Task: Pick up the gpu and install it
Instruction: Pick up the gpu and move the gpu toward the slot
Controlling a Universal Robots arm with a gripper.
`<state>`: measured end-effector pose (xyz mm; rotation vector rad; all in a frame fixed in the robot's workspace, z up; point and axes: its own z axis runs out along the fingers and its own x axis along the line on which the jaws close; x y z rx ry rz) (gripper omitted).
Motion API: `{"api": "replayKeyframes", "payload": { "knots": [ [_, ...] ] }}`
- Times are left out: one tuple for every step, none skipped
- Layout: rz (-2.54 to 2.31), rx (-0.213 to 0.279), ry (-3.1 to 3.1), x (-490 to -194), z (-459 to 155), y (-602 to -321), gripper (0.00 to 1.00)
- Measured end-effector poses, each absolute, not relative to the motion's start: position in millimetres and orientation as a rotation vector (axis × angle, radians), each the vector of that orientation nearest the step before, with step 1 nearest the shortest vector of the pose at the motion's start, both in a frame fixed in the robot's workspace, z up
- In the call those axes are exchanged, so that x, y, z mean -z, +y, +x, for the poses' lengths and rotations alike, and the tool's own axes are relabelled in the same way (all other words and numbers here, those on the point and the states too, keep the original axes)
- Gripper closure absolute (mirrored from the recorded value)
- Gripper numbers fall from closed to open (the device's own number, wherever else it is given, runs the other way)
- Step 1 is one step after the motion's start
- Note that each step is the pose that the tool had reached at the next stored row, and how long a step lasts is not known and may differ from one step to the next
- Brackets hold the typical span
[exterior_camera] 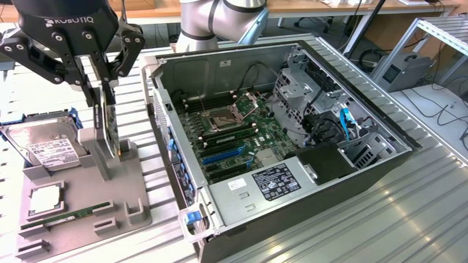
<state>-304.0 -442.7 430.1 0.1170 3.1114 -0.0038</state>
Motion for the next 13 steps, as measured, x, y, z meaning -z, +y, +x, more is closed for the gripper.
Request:
{"api": "replayKeyframes", "payload": {
  "knots": [
    [0.117,0.004,3.111,-430.6,-304.0,-442.7,0.73],
    [0.117,0.004,3.111,-431.0,-304.0,-442.7,0.73],
    [0.117,0.004,3.111,-431.3,-304.0,-442.7,0.73],
    [0.117,0.004,3.111,-431.8,-304.0,-442.7,0.73],
    [0.117,0.004,3.111,-432.3,-304.0,-442.7,0.73],
    [0.117,0.004,3.111,-432.7,-304.0,-442.7,0.73],
    [0.117,0.004,3.111,-433.2,-304.0,-442.7,0.73],
    [0.117,0.004,3.111,-433.8,-304.0,-442.7,0.73],
    [0.117,0.004,3.111,-434.4,-304.0,-442.7,0.73],
    [0.117,0.004,3.111,-435.0,-304.0,-442.7,0.73],
    [0.117,0.004,3.111,-435.6,-304.0,-442.7,0.73],
    [0.117,0.004,3.111,-436.2,-304.0,-442.7,0.73],
    [0.117,0.004,3.111,-436.8,-304.0,-442.7,0.73]
  ]
}}
